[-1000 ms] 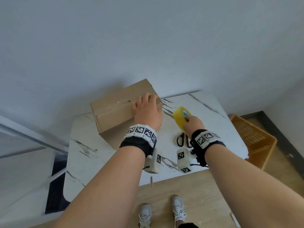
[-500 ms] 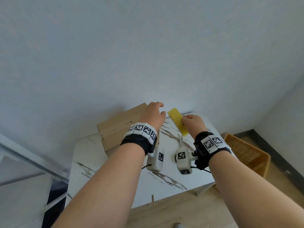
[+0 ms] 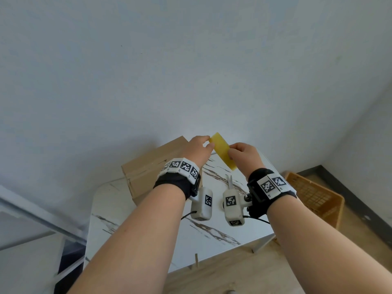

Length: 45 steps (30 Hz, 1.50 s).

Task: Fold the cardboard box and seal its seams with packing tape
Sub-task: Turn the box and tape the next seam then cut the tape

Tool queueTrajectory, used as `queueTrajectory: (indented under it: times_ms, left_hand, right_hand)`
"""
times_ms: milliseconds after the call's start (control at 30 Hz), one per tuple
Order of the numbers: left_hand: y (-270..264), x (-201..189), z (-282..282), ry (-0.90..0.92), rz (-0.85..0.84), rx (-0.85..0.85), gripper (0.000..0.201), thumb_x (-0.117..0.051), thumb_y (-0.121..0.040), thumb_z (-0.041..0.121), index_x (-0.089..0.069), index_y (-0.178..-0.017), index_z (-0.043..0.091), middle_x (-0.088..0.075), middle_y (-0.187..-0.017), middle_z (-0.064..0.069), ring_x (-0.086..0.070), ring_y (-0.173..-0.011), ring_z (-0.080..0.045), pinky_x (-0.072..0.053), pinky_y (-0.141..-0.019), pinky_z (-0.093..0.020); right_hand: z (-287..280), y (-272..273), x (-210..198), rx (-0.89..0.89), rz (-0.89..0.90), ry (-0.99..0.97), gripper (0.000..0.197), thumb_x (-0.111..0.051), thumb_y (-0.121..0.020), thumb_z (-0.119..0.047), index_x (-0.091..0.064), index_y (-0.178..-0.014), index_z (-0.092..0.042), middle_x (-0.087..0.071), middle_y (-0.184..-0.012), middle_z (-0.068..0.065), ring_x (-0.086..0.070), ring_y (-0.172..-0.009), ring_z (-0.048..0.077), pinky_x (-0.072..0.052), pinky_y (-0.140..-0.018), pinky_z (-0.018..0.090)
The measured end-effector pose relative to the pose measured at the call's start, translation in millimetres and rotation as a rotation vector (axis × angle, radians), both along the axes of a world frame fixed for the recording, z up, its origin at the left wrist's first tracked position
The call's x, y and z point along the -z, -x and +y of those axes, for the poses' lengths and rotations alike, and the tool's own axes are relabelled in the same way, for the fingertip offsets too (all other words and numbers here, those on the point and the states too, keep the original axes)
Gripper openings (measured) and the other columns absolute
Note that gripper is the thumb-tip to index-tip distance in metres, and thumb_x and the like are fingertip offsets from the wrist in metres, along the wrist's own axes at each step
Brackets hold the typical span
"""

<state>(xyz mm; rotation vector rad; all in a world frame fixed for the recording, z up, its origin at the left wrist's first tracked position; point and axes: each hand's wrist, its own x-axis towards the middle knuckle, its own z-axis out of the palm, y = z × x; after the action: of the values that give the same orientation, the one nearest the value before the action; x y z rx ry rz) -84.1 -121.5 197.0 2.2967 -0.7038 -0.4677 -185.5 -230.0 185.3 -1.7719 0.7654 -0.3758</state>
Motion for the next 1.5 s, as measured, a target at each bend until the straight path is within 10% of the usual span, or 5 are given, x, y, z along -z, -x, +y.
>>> queueTrajectory:
  times_ms: [300,467,1100,1333,1500]
  left_hand:
    - [0.3,3.2,3.2,0.090,-0.118,-0.081,0.035,-0.054,-0.094,0.032,-0.063,-0.125,0.021,-0.058,-0.133,0.002,-0.054,-0.121,-0.016,-0.040,-0.099,-0.028]
    - [0.4,-4.5,8.5,0.186,-0.182,-0.168,0.019,-0.057,-0.091,0.022,-0.075,-0.089,0.015,-0.066,-0.082,0.004,-0.058,-0.078,-0.013,-0.048,-0.073,-0.027]
    - [4.5,-7.8,-4.4,-0.292,-0.579,0.021,0.023,-0.038,-0.098,0.014,-0.052,-0.114,0.005,-0.056,-0.116,-0.011,-0.053,-0.108,-0.026,-0.038,-0.079,-0.029]
    - [8.4,-15.5,-8.5,-0.212,-0.214,0.039,0.019,-0.038,-0.093,0.010,-0.048,-0.078,0.009,-0.044,-0.071,-0.005,-0.039,-0.059,-0.020,-0.027,-0.053,-0.027]
    - [6.9,-13.3,-5.5,-0.138,0.022,0.051,0.013,-0.042,-0.092,0.013,-0.041,-0.080,0.014,-0.043,-0.080,-0.008,-0.040,-0.074,-0.018,-0.030,-0.062,-0.028]
  right_hand:
    - [0.8,-3.1,6.3,-0.005,0.007,0.005,0.019,-0.051,-0.082,-0.006,-0.068,-0.089,-0.005,-0.057,-0.074,0.004,-0.047,-0.064,0.016,-0.038,-0.058,0.025]
    - [0.4,-4.6,4.8,-0.018,-0.007,0.003,0.018,-0.050,-0.083,-0.005,-0.068,-0.086,-0.008,-0.058,-0.073,0.003,-0.048,-0.066,0.016,-0.039,-0.060,0.026]
    - [7.2,-7.9,5.2,-0.027,0.041,0.155,0.018,-0.047,-0.081,-0.008,-0.063,-0.087,-0.006,-0.054,-0.070,0.000,-0.045,-0.063,0.015,-0.036,-0.056,0.025]
    - [0.5,-4.3,13.1,-0.018,0.138,0.240,0.010,-0.050,-0.080,-0.013,-0.059,-0.080,-0.008,-0.053,-0.065,0.001,-0.046,-0.060,0.018,-0.035,-0.053,0.026]
    - [-1.6,0.3,9.9,-0.066,0.193,0.237,0.011,-0.050,-0.081,-0.013,-0.052,-0.070,-0.015,-0.050,-0.063,0.000,-0.045,-0.062,0.019,-0.034,-0.054,0.026]
